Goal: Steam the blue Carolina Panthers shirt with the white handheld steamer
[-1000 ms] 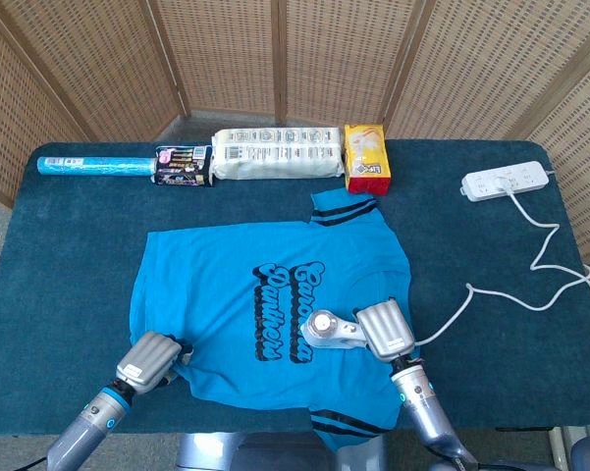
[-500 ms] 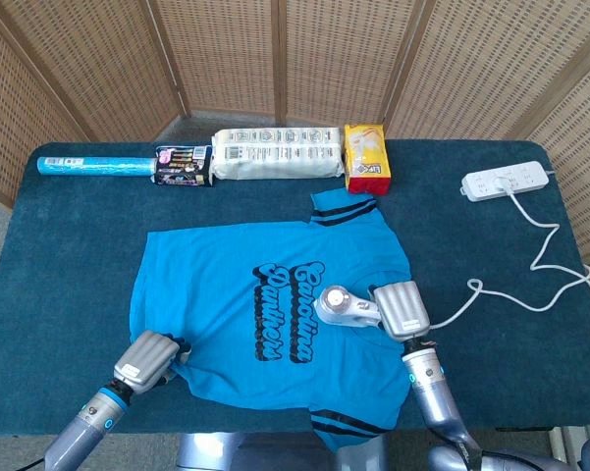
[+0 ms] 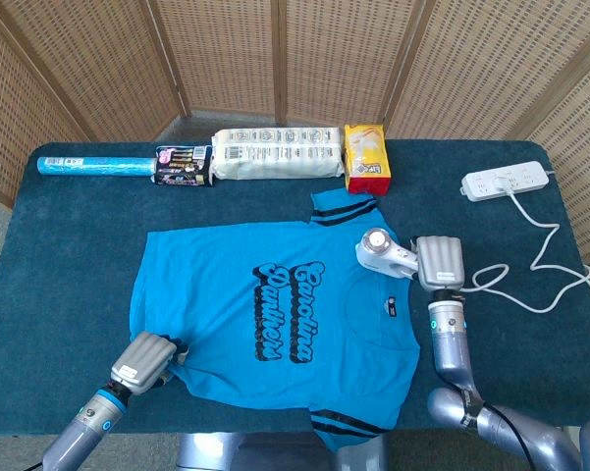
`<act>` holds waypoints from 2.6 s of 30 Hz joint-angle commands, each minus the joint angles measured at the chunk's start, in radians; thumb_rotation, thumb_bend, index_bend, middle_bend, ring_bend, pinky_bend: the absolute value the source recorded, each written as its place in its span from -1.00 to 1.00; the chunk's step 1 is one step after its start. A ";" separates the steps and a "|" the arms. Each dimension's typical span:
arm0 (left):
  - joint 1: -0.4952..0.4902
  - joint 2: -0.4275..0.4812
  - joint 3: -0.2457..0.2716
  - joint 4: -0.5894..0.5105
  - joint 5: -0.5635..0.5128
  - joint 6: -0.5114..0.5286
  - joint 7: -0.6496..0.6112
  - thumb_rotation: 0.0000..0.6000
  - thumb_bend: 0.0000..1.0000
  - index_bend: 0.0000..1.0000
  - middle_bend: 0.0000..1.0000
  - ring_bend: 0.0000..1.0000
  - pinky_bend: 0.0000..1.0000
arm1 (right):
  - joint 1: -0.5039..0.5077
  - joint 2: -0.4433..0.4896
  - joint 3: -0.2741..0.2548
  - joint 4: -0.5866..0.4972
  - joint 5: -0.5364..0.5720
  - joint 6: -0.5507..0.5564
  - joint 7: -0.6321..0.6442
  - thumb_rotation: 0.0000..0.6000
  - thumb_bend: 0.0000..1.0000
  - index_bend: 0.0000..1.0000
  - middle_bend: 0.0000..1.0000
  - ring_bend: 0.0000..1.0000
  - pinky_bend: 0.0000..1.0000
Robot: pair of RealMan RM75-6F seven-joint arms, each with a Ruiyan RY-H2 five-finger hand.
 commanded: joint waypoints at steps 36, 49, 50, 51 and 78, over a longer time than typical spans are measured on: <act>0.013 -0.012 -0.004 -0.018 -0.049 0.008 0.049 1.00 -0.14 0.14 0.25 0.13 0.29 | 0.207 -0.217 0.120 0.664 0.223 -0.256 0.137 1.00 -0.42 0.26 0.30 0.27 0.20; 0.010 -0.017 -0.007 -0.014 -0.049 0.007 0.049 1.00 -0.14 0.14 0.25 0.13 0.30 | 0.194 -0.196 0.113 0.642 0.218 -0.274 0.160 1.00 -0.42 -0.55 -0.30 -0.39 -0.46; 0.011 -0.016 -0.007 -0.013 -0.049 0.008 0.049 1.00 -0.14 0.14 0.25 0.13 0.30 | 0.192 -0.194 0.112 0.640 0.218 -0.273 0.162 1.00 -0.42 -0.59 -0.33 -0.42 -0.48; 0.011 -0.016 -0.008 -0.013 -0.049 0.009 0.048 1.00 -0.14 0.14 0.25 0.13 0.30 | 0.190 -0.191 0.112 0.635 0.218 -0.273 0.165 1.00 -0.42 -0.62 -0.35 -0.43 -0.50; 0.043 0.081 0.003 -0.075 -0.007 0.075 0.017 1.00 -0.54 -0.63 -0.43 -0.60 -0.25 | 0.080 -0.038 0.047 0.328 0.151 -0.159 0.207 1.00 -0.42 -0.72 -0.40 -0.50 -0.62</act>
